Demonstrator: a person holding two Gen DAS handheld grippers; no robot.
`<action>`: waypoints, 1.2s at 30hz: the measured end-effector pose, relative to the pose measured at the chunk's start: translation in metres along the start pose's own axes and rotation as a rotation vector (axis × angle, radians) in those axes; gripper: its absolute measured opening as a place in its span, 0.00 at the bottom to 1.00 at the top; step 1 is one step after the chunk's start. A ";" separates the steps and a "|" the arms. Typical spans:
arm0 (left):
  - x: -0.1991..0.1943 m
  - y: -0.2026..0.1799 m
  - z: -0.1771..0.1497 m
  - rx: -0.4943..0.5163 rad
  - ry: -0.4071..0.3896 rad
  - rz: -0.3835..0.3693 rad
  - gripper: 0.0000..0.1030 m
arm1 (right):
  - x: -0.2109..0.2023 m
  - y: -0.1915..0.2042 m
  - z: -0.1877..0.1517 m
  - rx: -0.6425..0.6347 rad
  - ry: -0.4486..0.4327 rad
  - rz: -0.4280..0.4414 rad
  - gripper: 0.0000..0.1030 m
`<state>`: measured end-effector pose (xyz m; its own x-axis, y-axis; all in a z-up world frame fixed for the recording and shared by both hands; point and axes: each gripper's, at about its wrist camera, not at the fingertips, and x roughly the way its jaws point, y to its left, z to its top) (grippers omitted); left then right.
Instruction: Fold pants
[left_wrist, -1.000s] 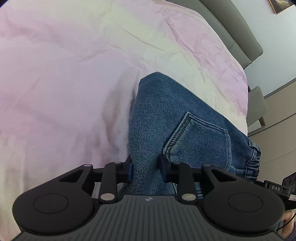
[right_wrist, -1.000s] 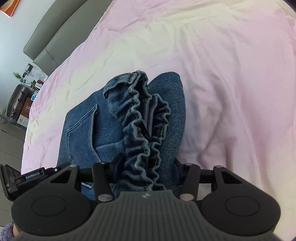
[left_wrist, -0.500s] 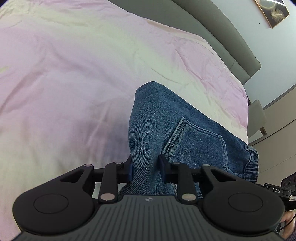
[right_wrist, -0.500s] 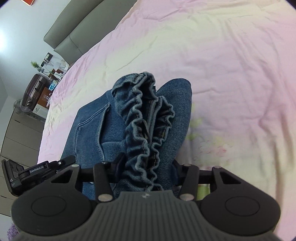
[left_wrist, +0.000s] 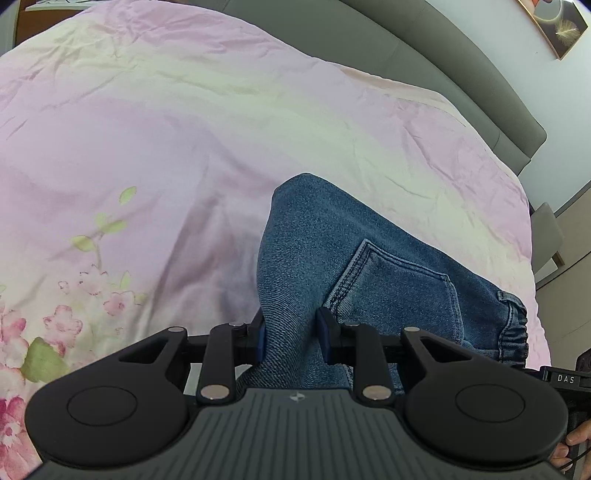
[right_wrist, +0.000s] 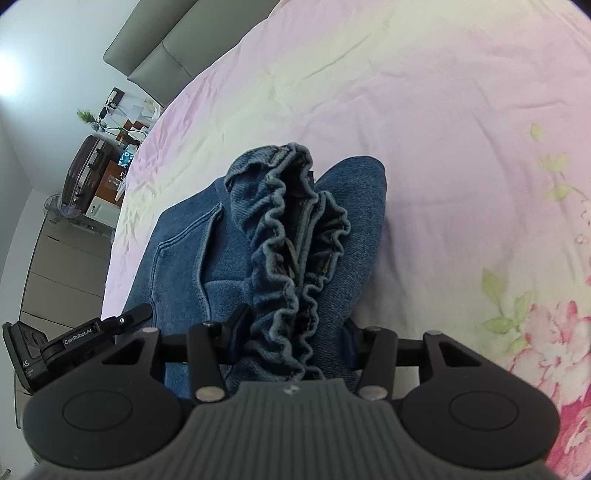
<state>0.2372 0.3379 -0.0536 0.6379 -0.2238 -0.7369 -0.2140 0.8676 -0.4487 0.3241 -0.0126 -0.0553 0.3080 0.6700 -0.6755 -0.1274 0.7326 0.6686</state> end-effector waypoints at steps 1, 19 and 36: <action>0.005 0.004 -0.001 -0.006 0.007 -0.006 0.28 | 0.004 0.001 -0.002 0.000 0.003 -0.007 0.44; 0.012 0.008 -0.020 0.002 -0.042 0.103 0.43 | 0.046 0.017 -0.003 -0.096 0.049 -0.214 0.64; -0.040 -0.008 -0.060 0.266 0.076 0.092 0.36 | -0.019 0.071 -0.087 -0.683 -0.136 -0.234 0.38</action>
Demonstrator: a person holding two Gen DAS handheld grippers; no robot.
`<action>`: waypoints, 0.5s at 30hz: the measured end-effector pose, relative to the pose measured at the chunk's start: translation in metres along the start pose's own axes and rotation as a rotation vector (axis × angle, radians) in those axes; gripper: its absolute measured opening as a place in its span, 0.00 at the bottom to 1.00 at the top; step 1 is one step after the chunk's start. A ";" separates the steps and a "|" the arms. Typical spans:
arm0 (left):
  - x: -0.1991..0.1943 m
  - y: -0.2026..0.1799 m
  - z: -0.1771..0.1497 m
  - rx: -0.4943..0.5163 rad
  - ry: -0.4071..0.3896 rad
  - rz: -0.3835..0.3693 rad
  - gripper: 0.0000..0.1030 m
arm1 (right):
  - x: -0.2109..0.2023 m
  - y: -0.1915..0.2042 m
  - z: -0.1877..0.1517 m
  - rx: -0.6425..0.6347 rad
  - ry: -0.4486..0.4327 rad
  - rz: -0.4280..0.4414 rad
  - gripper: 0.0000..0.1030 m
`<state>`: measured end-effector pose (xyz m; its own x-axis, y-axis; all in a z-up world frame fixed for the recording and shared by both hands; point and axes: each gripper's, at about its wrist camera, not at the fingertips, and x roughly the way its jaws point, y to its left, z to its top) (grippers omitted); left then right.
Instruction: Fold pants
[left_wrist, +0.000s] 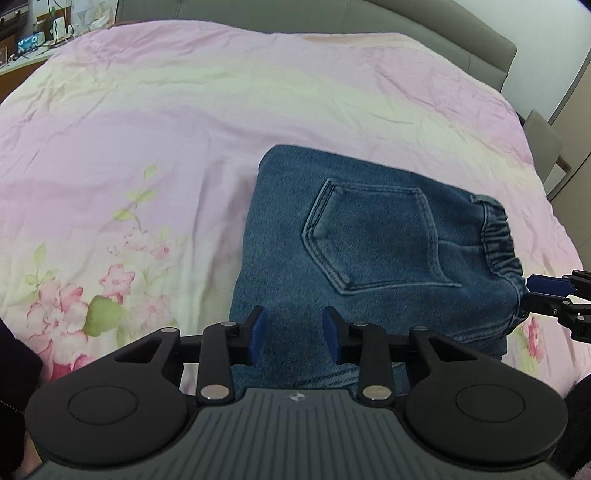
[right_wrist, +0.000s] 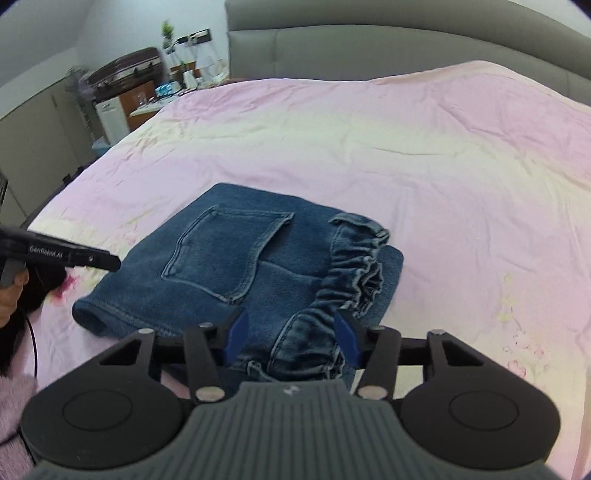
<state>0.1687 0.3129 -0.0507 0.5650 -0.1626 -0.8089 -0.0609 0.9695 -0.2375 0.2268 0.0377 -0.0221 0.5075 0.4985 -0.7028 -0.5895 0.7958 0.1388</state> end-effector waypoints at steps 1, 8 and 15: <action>0.002 0.002 -0.004 0.000 0.002 0.006 0.35 | 0.006 0.004 -0.005 -0.013 0.010 -0.013 0.34; 0.021 0.016 -0.014 -0.050 0.053 0.028 0.34 | 0.053 -0.005 -0.020 0.049 0.111 -0.082 0.29; -0.001 -0.012 0.000 0.007 0.024 0.162 0.33 | 0.049 -0.006 -0.008 0.075 0.107 -0.084 0.31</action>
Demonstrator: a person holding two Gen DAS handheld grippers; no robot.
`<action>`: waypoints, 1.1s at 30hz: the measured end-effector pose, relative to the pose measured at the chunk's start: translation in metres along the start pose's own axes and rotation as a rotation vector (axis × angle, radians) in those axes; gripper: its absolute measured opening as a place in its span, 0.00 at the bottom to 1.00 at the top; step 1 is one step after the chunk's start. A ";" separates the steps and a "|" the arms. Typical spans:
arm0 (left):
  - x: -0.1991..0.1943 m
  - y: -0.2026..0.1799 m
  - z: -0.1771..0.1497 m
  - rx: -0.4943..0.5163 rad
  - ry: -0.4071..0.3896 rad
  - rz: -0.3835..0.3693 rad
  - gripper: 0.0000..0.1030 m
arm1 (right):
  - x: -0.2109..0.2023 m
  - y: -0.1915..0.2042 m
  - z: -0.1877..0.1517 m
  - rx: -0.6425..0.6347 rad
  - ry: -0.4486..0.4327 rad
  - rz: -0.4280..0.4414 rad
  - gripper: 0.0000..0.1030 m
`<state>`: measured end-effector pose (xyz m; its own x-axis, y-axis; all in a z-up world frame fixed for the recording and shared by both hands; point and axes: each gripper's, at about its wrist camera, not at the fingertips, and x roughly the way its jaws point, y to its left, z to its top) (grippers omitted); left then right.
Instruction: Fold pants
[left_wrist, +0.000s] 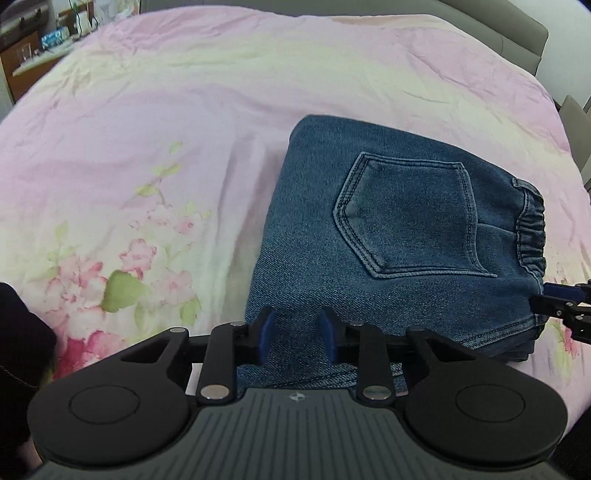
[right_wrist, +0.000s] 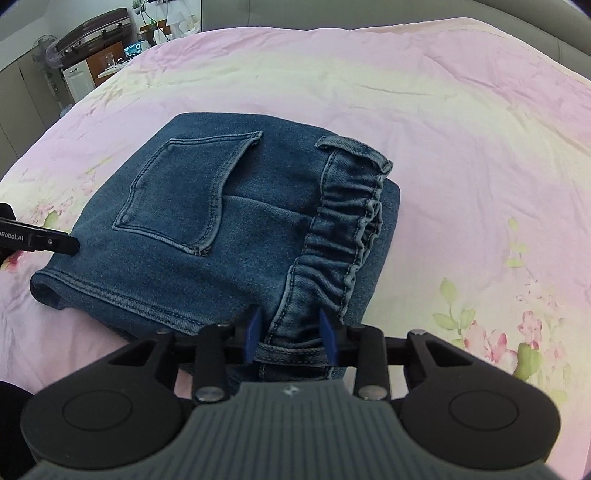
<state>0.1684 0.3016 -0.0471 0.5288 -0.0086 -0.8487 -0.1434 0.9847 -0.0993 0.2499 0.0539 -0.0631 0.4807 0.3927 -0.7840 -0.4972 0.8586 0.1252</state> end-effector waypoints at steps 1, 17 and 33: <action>-0.011 -0.007 0.000 0.027 -0.027 0.023 0.33 | -0.007 0.000 0.000 0.001 -0.012 0.004 0.35; -0.152 -0.159 -0.032 0.213 -0.434 0.083 0.70 | -0.185 0.030 -0.037 -0.135 -0.393 0.007 0.74; -0.149 -0.193 -0.070 0.175 -0.414 0.099 0.80 | -0.196 0.029 -0.093 -0.094 -0.434 -0.080 0.75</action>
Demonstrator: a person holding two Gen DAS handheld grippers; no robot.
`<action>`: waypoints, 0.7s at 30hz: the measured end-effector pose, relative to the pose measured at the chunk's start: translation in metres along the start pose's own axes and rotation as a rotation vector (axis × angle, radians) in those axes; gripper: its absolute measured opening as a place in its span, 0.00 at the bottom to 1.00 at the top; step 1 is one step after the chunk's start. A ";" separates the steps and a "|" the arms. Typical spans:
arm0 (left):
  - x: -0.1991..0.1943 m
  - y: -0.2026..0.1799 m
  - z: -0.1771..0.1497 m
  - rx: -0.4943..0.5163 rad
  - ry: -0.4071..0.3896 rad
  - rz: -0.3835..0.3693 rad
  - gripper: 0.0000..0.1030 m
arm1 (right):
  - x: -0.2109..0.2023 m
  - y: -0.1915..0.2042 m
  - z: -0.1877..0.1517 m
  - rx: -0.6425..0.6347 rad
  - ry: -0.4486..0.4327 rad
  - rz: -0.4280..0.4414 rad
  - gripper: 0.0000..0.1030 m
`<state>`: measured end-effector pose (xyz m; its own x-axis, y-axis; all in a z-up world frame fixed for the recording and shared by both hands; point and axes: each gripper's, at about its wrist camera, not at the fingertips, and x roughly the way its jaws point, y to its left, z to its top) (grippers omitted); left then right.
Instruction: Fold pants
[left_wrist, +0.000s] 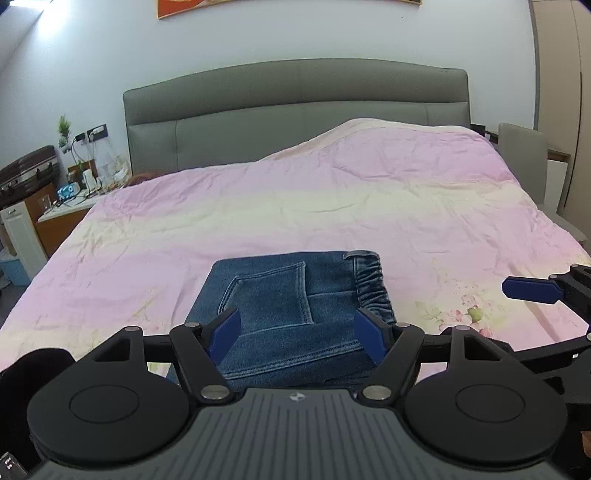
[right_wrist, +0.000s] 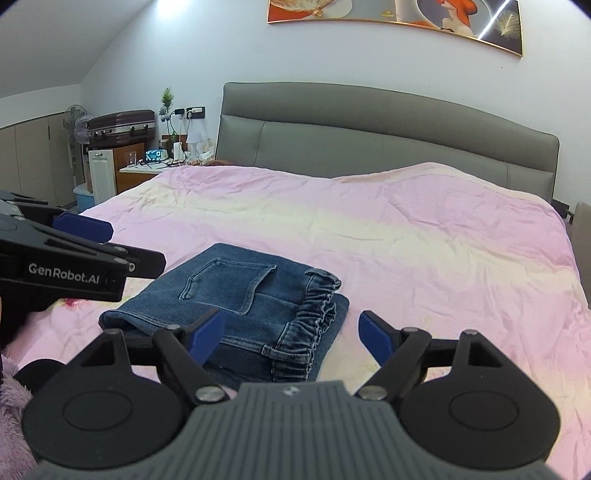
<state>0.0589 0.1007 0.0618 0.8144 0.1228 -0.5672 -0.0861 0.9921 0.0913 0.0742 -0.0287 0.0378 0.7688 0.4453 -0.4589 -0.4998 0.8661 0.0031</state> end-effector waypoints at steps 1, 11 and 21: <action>0.001 0.001 -0.002 -0.008 0.006 0.002 0.80 | 0.004 0.001 -0.004 0.004 0.011 0.001 0.75; 0.022 0.006 -0.017 -0.064 0.105 0.017 0.80 | 0.026 0.001 -0.011 0.016 0.077 0.006 0.82; 0.020 0.006 -0.018 -0.074 0.116 0.006 0.80 | 0.021 -0.004 -0.008 0.023 0.066 0.008 0.82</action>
<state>0.0641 0.1091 0.0364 0.7425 0.1269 -0.6577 -0.1363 0.9900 0.0372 0.0887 -0.0245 0.0210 0.7367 0.4368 -0.5163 -0.4958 0.8680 0.0269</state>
